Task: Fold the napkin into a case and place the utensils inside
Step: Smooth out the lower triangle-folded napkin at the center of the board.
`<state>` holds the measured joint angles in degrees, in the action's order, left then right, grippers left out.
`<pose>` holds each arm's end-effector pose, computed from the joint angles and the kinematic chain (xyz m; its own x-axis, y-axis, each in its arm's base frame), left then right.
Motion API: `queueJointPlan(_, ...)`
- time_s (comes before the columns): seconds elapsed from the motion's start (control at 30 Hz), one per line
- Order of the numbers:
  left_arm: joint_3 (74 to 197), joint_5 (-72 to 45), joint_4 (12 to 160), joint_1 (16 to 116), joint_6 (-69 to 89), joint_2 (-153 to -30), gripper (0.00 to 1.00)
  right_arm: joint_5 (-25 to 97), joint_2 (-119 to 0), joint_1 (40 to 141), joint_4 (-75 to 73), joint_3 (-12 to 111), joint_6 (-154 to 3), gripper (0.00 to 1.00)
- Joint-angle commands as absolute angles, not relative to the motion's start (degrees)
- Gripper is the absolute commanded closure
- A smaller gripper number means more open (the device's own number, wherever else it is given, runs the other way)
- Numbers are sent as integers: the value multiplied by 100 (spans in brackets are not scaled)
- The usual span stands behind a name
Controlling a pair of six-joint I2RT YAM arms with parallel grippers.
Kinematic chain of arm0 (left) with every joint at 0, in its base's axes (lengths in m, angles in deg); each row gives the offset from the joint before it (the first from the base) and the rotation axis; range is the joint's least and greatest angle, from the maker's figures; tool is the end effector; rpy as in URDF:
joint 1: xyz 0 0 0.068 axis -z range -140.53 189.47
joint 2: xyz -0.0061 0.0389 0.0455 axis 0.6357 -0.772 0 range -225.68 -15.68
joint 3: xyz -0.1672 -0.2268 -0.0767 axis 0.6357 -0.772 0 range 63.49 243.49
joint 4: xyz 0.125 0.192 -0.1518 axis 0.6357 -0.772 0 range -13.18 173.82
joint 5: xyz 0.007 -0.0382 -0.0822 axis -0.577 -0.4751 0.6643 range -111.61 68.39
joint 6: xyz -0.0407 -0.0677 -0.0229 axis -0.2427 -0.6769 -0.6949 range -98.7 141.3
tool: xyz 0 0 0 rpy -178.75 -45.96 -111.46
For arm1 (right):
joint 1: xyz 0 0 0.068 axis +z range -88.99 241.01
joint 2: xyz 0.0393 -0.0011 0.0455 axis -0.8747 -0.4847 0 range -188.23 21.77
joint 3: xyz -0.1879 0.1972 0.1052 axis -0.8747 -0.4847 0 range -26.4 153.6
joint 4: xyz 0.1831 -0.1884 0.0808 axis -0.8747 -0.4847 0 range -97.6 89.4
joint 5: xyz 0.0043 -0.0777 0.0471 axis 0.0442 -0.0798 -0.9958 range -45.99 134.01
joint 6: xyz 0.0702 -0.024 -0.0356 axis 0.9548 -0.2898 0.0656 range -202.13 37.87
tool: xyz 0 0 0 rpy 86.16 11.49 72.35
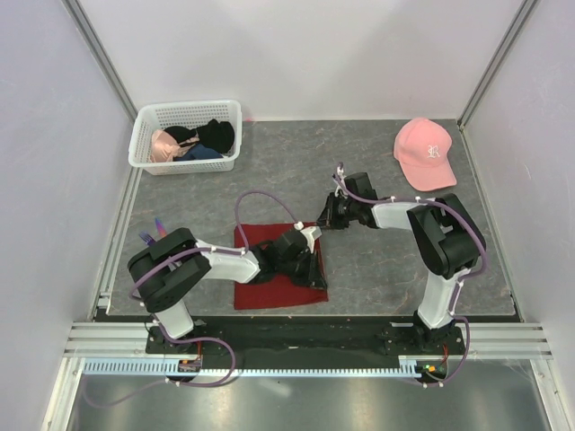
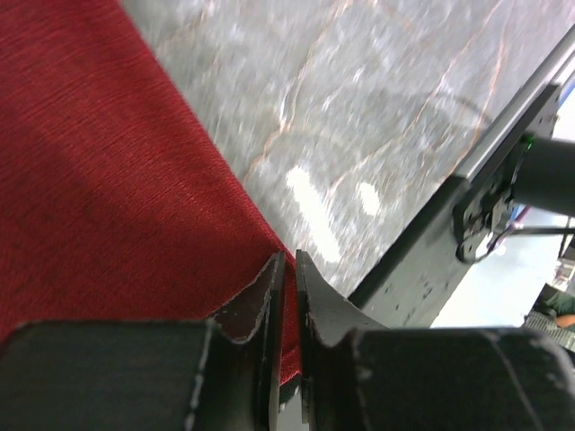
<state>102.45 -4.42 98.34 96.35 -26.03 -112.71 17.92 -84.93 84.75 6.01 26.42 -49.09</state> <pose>0.1713 -0.3014 0.1088 -0.9295 0.1391 -0.3416 0.3448 0.6565 -0.6709 0.3505 0.1886 0.1097 -0.9097 0.1348 -0.3928 -0.1656 0.7497 0.6407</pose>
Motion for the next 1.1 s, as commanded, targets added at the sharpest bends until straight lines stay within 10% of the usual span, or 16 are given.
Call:
queueJointPlan(0.0,10583,-377,9446,9695,-2528,-11578,81,2704,-8915,8421,118,3360,-5724,92)
queueJointPlan(0.23,11103,-201,9077,9634,-2476,-10736,54,3371,-8766,8412,-1368,4355,-6331,70)
queueJointPlan(0.43,10542,-254,8664,8837,-2607,-9163,55,3618,-7950,8517,-2186,4444,-6289,41)
queueJointPlan(0.77,9785,458,8154,6541,-2388,-8212,58,2899,-6886,10011,-1329,2934,-5138,63)
queueJointPlan(1.07,8934,757,8802,6382,-2826,-7958,58,3090,-6665,10188,-823,1246,-4750,73)
